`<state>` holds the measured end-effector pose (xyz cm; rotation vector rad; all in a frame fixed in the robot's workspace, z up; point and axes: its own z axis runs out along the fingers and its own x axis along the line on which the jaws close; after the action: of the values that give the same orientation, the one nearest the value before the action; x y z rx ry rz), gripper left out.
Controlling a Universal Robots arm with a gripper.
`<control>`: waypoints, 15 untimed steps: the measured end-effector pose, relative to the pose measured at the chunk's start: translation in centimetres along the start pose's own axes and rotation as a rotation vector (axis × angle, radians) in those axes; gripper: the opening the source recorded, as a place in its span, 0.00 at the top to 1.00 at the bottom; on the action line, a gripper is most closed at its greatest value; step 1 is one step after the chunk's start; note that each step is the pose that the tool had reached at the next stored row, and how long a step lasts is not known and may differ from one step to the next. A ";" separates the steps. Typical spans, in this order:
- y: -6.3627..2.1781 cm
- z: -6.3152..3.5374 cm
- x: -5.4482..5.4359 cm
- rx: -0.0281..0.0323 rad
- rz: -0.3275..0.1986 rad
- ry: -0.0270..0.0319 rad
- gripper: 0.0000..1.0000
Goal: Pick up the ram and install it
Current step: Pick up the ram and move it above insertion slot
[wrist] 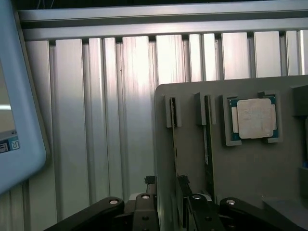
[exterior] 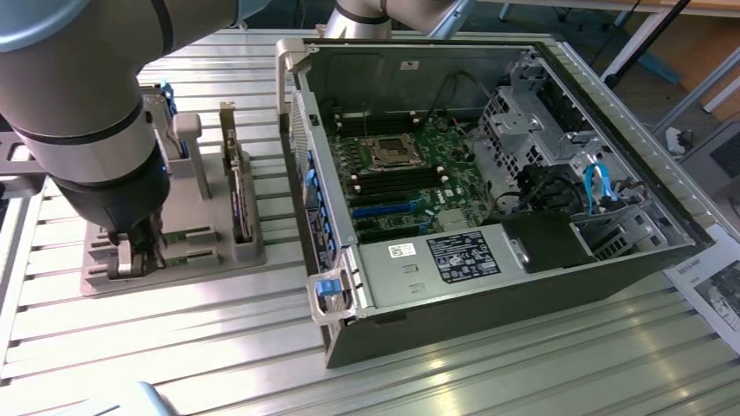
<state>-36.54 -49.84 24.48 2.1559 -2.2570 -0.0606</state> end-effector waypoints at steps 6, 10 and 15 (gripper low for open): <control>-0.03 0.52 0.0 -0.0002 0.000 -0.0012 0.70; 0.01 0.59 -1.0 0.0000 0.000 -0.0014 0.70; 0.02 0.61 -1.1 -0.0001 0.000 -0.0013 0.70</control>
<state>-36.54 -48.69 23.89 2.1564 -2.2576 -0.0621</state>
